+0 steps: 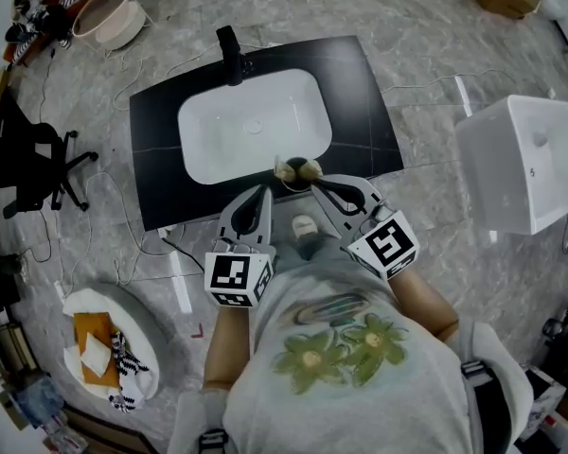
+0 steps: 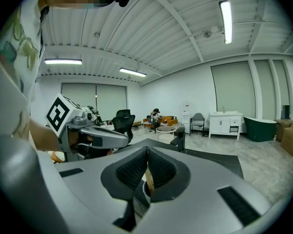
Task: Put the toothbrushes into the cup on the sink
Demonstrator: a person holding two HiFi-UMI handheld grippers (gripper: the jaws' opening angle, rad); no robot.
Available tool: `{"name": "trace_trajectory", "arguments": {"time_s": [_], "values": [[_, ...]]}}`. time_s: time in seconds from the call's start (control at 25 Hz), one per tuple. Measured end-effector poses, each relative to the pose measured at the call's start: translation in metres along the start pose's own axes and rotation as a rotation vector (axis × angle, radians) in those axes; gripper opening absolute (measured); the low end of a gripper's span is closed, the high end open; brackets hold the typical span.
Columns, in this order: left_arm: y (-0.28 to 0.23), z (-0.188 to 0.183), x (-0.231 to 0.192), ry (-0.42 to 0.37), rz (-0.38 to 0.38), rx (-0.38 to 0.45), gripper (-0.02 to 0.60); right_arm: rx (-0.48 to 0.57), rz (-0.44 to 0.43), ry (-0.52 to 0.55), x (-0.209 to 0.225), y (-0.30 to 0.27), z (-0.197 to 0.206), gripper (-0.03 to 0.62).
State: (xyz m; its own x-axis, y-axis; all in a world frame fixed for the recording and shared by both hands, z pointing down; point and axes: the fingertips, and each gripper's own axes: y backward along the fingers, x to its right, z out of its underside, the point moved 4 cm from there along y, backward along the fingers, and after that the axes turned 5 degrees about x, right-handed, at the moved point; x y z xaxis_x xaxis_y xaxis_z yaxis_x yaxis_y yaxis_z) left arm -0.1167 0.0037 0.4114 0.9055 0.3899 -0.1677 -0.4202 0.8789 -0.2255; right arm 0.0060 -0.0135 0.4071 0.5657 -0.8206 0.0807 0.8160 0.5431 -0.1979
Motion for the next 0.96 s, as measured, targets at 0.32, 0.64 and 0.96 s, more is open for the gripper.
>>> {"name": "trace_trajectory", "arguments": {"time_s": [0.32, 0.64, 0.96], "values": [[0.001, 0.004, 0.017, 0.000, 0.035, -0.008, 0.018, -0.016, 0.001, 0.012, -0.007, 0.011, 0.006, 0.041], [0.008, 0.008, 0.035, -0.002, 0.059, -0.015, 0.018, -0.052, 0.021, -0.010, -0.013, 0.021, 0.016, 0.041], [0.014, 0.015, 0.044, -0.003, 0.068, -0.033, 0.018, -0.072, 0.010, -0.017, -0.020, 0.023, 0.022, 0.041]]}}
